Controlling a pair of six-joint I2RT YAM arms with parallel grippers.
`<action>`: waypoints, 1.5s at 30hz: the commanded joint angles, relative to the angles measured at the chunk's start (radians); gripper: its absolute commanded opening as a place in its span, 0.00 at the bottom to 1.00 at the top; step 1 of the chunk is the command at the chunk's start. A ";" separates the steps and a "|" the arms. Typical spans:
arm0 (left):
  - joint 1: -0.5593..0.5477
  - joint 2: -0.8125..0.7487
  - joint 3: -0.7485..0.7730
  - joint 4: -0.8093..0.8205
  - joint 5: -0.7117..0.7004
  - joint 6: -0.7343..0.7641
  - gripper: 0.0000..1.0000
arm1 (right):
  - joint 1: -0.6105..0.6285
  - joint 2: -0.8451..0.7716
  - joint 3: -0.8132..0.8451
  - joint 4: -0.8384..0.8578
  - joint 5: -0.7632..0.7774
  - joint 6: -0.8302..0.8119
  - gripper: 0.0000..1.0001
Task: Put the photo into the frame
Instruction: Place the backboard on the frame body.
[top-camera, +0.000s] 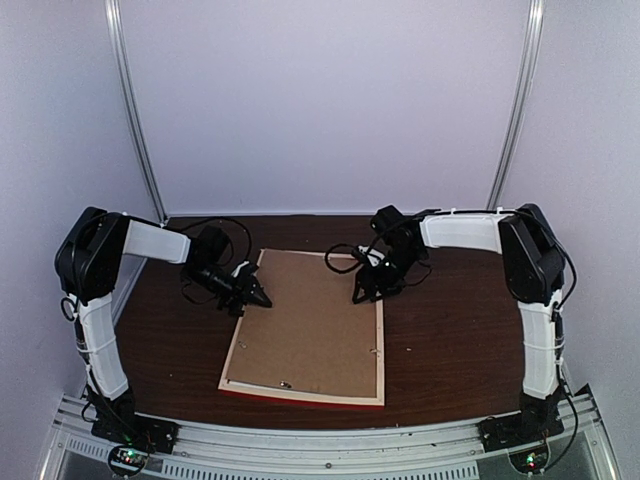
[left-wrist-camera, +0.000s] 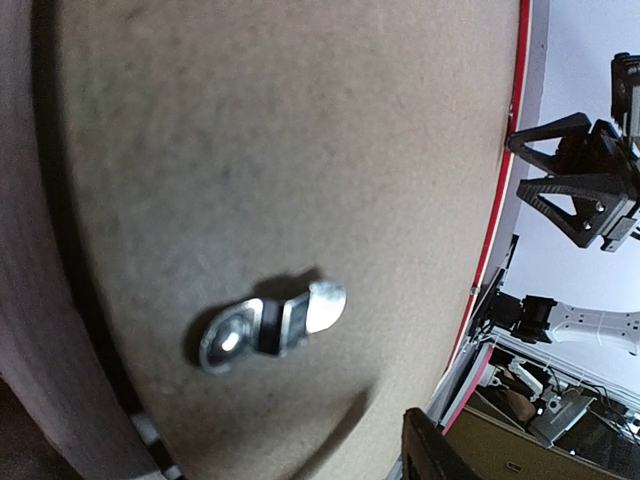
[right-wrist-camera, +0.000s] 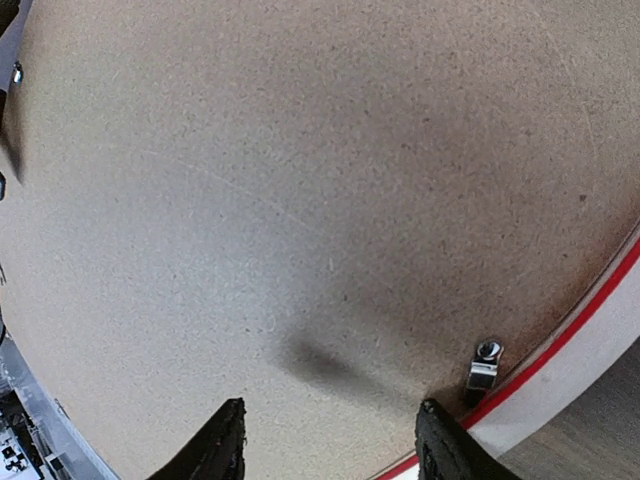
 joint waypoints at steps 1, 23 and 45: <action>-0.012 0.007 0.032 -0.005 0.012 0.017 0.48 | 0.006 -0.093 -0.043 0.005 -0.007 0.033 0.57; -0.012 0.004 0.055 -0.038 -0.010 0.042 0.49 | 0.196 -0.336 -0.396 0.155 0.083 0.171 0.59; -0.012 0.006 0.058 -0.038 -0.015 0.044 0.49 | 0.273 -0.368 -0.479 0.151 0.130 0.216 0.58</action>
